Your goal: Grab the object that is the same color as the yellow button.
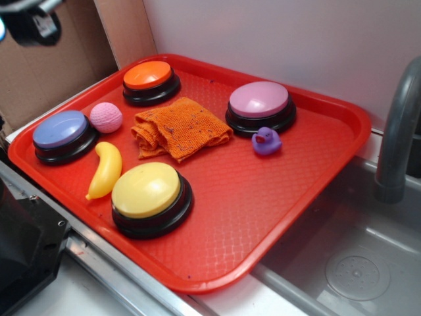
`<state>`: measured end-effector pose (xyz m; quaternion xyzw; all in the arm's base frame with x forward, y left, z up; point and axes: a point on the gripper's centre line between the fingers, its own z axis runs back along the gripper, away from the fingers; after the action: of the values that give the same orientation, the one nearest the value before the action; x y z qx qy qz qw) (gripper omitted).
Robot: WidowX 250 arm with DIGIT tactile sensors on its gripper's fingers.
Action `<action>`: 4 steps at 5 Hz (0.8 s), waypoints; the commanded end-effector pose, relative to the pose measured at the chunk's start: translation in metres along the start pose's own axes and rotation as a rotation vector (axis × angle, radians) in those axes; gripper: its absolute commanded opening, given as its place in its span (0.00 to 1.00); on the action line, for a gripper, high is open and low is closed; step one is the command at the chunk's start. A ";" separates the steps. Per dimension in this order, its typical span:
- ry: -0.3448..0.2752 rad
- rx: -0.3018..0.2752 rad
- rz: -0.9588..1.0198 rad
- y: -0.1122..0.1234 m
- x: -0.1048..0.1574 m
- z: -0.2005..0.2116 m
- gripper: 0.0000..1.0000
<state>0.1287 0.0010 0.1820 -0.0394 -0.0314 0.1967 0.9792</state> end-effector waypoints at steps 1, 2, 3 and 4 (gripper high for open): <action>-0.080 0.069 0.400 0.020 0.015 -0.075 1.00; -0.017 -0.024 0.463 0.022 0.028 -0.117 1.00; -0.057 0.007 0.490 0.021 0.041 -0.141 1.00; -0.077 0.020 0.502 0.021 0.053 -0.152 1.00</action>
<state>0.1732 0.0301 0.0256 -0.0247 -0.0365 0.4442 0.8949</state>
